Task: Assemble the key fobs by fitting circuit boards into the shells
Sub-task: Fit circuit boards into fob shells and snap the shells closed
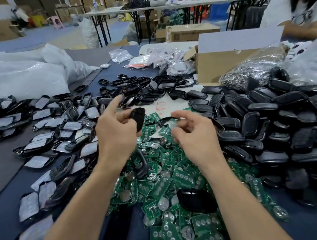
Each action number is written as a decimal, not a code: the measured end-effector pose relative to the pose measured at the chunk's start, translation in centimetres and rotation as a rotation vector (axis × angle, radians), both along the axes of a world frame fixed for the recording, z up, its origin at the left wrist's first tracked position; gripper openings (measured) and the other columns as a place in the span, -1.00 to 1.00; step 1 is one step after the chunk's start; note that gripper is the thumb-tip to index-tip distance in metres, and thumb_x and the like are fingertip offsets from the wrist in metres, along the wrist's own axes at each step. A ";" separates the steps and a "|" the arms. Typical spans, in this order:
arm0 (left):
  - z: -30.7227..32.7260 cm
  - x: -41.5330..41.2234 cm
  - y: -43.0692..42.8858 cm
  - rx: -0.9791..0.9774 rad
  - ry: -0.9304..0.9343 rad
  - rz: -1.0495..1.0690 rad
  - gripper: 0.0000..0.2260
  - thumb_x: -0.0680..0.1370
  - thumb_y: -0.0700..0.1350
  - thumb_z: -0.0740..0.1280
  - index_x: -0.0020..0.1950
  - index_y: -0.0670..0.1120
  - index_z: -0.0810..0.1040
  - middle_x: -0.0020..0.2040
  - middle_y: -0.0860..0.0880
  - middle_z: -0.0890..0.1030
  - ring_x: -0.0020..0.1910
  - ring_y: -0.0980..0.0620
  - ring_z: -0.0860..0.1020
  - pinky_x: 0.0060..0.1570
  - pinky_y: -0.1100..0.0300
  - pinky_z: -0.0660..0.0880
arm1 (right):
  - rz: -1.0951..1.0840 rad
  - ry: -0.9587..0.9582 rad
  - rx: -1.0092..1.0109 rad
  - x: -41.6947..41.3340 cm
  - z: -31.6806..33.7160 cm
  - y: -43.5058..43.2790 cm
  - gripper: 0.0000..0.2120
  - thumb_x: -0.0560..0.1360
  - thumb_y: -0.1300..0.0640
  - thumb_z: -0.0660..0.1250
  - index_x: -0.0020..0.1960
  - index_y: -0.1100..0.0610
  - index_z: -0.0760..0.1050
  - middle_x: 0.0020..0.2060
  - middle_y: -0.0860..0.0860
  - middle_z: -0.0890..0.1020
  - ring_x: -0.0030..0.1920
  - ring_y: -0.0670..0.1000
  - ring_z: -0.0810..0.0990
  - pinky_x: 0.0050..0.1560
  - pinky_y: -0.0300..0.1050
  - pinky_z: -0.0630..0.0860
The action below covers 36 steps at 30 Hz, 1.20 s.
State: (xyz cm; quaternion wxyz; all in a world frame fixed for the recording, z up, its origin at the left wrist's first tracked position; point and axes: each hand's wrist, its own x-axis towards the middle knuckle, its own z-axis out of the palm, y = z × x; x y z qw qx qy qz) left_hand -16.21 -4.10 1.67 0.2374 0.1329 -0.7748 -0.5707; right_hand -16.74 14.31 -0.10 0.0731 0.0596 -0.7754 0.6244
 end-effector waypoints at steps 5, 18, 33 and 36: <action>-0.6 2.0 1.4 0.028 -0.027 -0.144 -0.33 0.60 -0.22 0.45 0.60 0.24 0.30 -0.03 0.16 0.73 -0.42 -0.03 0.70 -0.49 0.16 0.61 | -0.019 -0.026 -0.151 0.0 0.4 0.0 -0.77 0.48 0.31 0.43 -0.02 -0.01 0.61 -0.33 0.01 0.67 -0.41 -0.03 0.62 -0.33 -0.07 0.53; -1.0 2.3 2.4 -0.035 -0.038 -0.186 -0.59 0.56 -0.24 0.50 0.36 0.09 0.61 -0.12 0.12 0.74 -0.35 0.06 0.72 -0.32 0.30 0.64 | -0.018 -0.028 -0.326 0.4 0.6 0.0 -0.82 0.47 0.39 0.35 -0.11 0.13 0.49 -0.41 0.04 0.65 -0.40 0.15 0.67 -0.34 -0.04 0.62; -1.0 2.5 2.2 0.052 -0.018 -0.285 -0.68 0.48 -0.30 0.55 0.18 -0.02 0.74 -0.10 0.09 0.78 -0.23 0.03 0.76 -0.20 0.22 0.68 | -0.093 -0.083 -0.227 0.5 0.4 0.3 -0.86 0.33 0.17 0.44 -0.22 0.00 0.50 -0.31 0.11 0.70 -0.30 0.17 0.66 -0.19 0.19 0.64; -1.0 2.4 2.3 0.124 -0.042 -0.262 -0.70 0.51 -0.28 0.52 0.16 0.05 0.70 -0.02 -0.06 0.76 -0.26 -0.01 0.76 -0.23 0.25 0.67 | -0.147 -0.045 -0.113 0.9 0.5 0.1 -0.84 0.30 0.06 0.48 -0.18 0.03 0.54 -0.28 0.07 0.68 -0.27 0.15 0.59 -0.03 0.34 0.61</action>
